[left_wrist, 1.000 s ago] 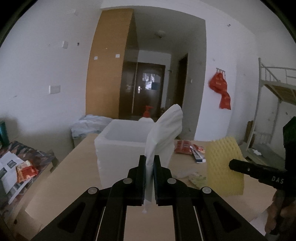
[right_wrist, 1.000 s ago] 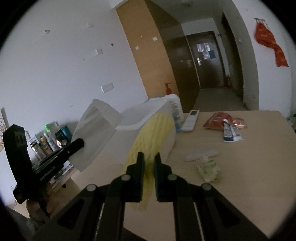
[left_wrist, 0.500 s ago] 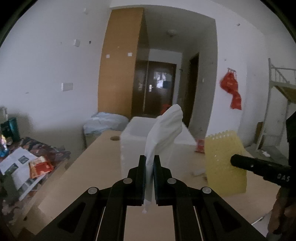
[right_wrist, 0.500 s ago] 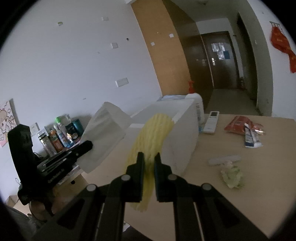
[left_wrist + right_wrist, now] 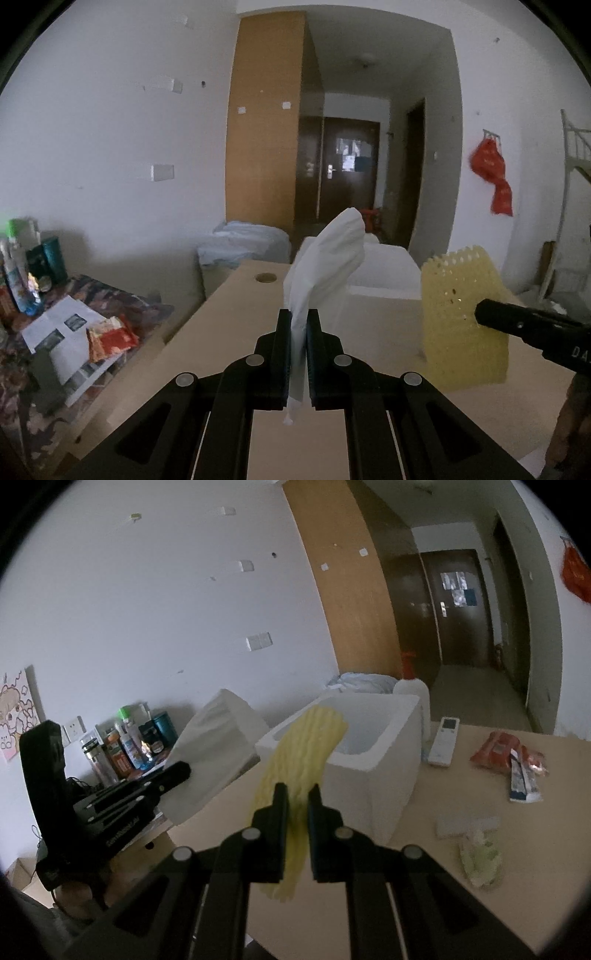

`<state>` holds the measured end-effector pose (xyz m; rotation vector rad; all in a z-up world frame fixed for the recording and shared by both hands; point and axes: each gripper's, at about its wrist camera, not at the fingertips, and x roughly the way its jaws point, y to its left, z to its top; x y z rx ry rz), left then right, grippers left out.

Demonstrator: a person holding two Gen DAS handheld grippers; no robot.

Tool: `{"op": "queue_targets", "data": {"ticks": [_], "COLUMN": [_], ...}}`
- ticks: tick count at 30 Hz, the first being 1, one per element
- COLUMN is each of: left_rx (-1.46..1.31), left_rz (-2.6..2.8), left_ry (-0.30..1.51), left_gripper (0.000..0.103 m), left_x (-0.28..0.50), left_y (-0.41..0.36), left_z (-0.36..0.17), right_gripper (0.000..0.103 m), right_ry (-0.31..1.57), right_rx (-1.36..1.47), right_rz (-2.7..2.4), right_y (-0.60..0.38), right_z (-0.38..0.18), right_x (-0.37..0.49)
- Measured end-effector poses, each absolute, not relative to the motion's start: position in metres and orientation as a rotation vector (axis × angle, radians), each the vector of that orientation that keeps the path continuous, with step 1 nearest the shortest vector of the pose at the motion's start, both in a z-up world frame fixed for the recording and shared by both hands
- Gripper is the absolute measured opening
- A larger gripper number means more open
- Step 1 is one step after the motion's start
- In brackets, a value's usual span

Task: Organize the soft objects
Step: 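Carry the white tissue and yellow mesh sleeve over to the white foam box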

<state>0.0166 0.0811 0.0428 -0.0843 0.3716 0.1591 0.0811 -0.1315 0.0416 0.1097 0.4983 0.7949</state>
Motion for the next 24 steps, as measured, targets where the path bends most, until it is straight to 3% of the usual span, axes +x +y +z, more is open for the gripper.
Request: {"op": "queue_targets", "data": {"ticks": [24], "left_rx": [-0.084], "left_rz": [0.088], "left_ry": [0.391], "left_gripper": [0.008], "left_x": [0.073], "left_y": [0.082], "left_z": [0.075], "right_gripper": [0.013], "right_ry": [0.442], "right_rx": [0.084], "right_rz": [0.761], "right_y": [-0.124], "right_z": [0.076], "right_x": [0.121]}}
